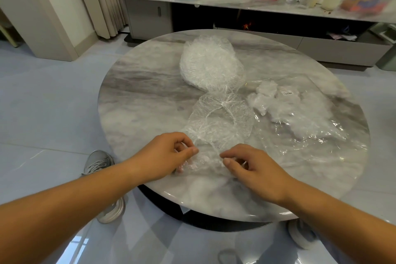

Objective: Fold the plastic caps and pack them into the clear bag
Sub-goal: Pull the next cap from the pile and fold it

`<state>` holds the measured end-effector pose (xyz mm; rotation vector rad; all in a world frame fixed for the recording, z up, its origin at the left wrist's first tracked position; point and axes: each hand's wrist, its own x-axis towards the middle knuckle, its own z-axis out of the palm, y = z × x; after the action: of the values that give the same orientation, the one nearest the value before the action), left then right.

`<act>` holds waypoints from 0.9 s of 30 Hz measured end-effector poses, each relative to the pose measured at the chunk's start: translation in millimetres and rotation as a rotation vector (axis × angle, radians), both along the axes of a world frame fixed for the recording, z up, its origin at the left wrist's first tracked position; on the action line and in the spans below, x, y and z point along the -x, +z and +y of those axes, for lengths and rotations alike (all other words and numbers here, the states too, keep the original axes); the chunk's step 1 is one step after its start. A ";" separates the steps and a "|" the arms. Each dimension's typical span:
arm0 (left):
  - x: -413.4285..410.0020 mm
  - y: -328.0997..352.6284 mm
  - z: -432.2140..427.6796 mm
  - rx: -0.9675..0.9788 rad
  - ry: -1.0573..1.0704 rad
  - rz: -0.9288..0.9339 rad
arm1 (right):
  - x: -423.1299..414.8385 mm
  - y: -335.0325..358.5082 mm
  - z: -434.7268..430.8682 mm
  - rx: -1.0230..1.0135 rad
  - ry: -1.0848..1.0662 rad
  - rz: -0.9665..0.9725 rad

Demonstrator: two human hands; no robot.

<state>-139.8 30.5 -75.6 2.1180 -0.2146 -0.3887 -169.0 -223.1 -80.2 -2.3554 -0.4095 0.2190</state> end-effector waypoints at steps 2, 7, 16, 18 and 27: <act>-2.8 -0.4 -3.0 -0.035 0.049 -0.018 | -5.1 -3.2 1.9 0.064 0.029 0.004; -10.9 -6.6 -5.7 -0.256 0.099 -0.182 | -10.1 -4.5 7.3 0.224 0.052 -0.049; -19.6 -15.7 -16.0 -0.362 0.092 -0.163 | -22.4 5.1 8.0 0.143 -0.151 -0.220; -19.6 -16.9 -16.8 -0.336 0.059 -0.148 | -32.5 12.5 9.0 0.122 -0.238 -0.138; -11.1 -20.5 -9.6 -0.153 -0.034 -0.120 | -70.5 18.6 15.4 -0.255 -0.465 0.274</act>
<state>-128.7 20.8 -96.1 2.2934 -0.2984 -0.3066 -98.5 -207.7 -61.6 -2.0627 0.2320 0.2464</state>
